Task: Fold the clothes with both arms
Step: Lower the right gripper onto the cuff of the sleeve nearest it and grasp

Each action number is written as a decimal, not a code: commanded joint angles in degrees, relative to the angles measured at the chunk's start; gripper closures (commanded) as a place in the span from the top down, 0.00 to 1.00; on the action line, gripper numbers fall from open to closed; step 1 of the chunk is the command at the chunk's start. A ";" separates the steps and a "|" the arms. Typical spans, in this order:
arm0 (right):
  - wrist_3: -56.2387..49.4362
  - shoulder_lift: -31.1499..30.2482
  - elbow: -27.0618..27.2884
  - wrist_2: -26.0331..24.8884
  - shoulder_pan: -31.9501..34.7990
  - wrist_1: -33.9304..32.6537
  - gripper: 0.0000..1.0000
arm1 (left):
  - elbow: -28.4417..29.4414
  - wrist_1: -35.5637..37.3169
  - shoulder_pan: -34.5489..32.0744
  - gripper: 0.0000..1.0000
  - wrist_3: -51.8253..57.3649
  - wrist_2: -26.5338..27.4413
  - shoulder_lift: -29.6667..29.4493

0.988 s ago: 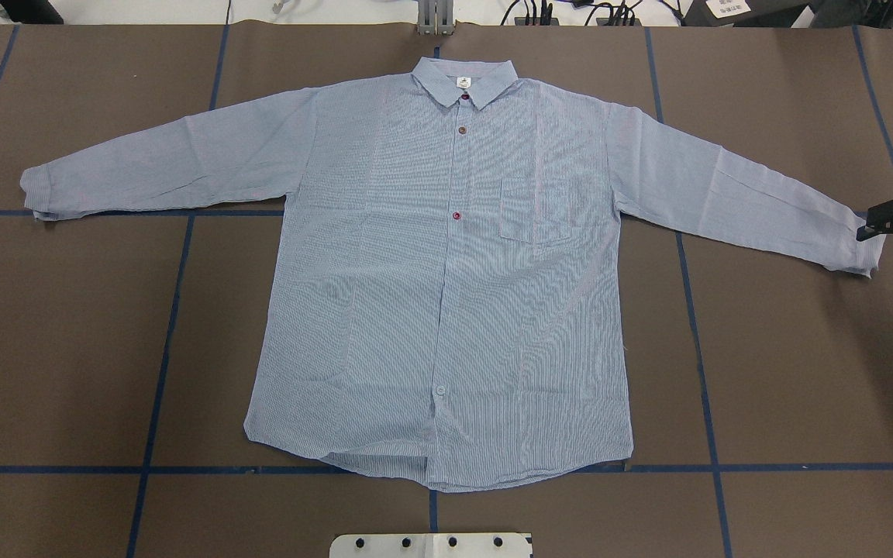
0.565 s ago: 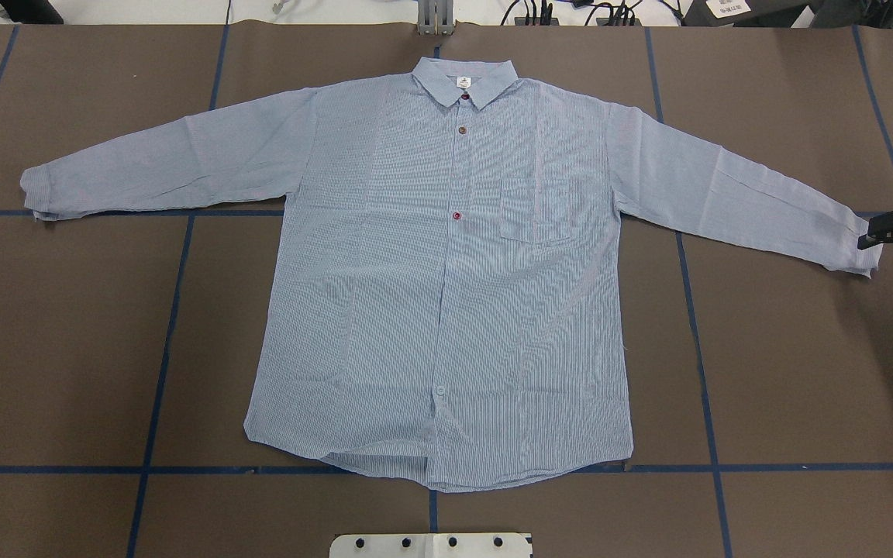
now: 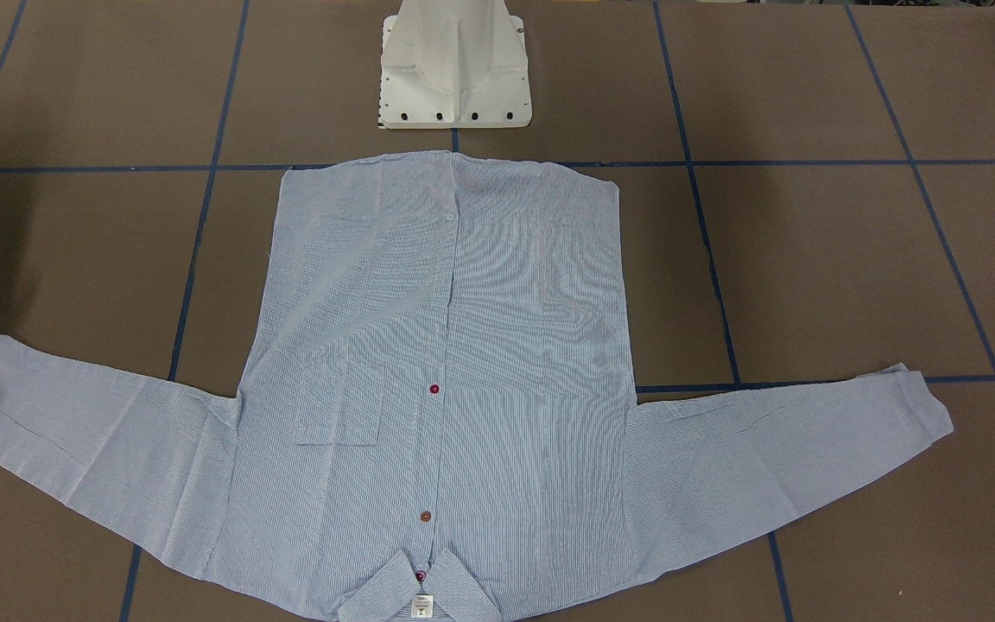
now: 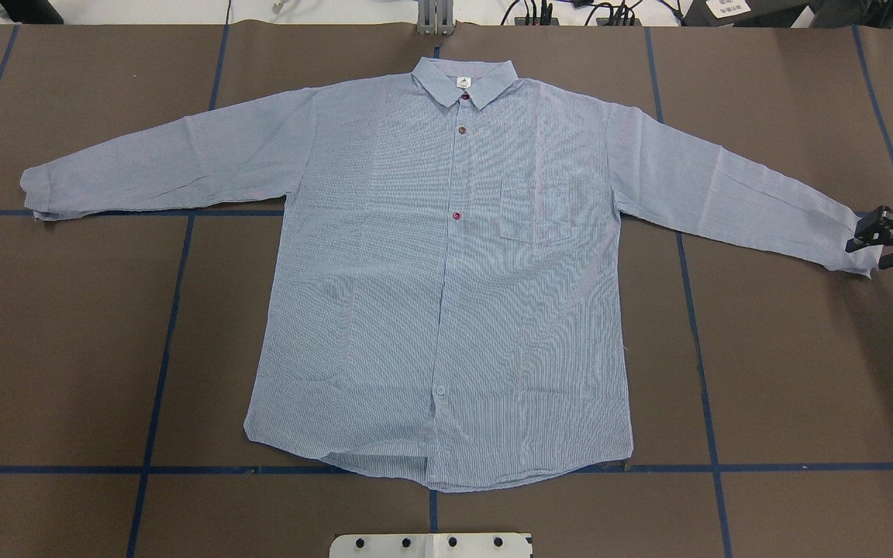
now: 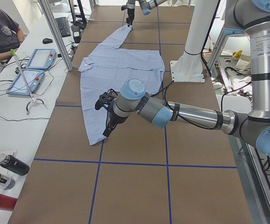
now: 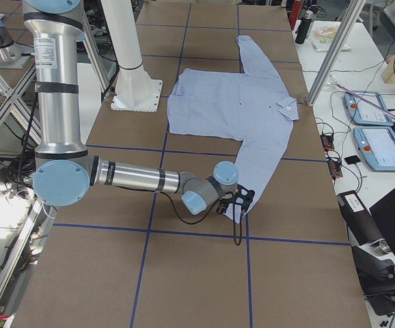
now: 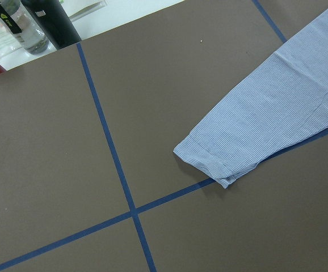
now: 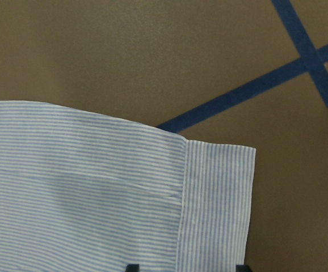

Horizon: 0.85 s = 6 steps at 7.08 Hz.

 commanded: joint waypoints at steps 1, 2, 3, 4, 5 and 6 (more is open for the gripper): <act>0.84 0.02 0.36 0.06 -0.13 0.67 0.65 | -0.01 0.09 0.00 1.00 0.00 -0.16 0.00; 0.84 -0.16 0.45 0.06 -0.04 0.68 0.66 | -0.01 0.00 0.00 1.00 0.00 -0.16 0.00; 0.67 -0.59 0.45 -0.03 -0.13 0.68 0.69 | -0.01 0.09 0.00 1.00 0.00 -0.16 0.00; 0.66 -0.69 0.28 -0.03 -0.13 0.68 0.69 | -0.01 0.09 0.00 1.00 0.00 -0.16 0.00; 0.66 -0.95 0.36 -0.03 -0.13 0.68 0.70 | -0.01 0.09 0.00 1.00 0.00 -0.16 0.00; 0.66 -1.04 0.19 -0.12 -0.13 0.68 0.69 | 0.08 0.09 0.00 1.00 0.00 -0.16 0.00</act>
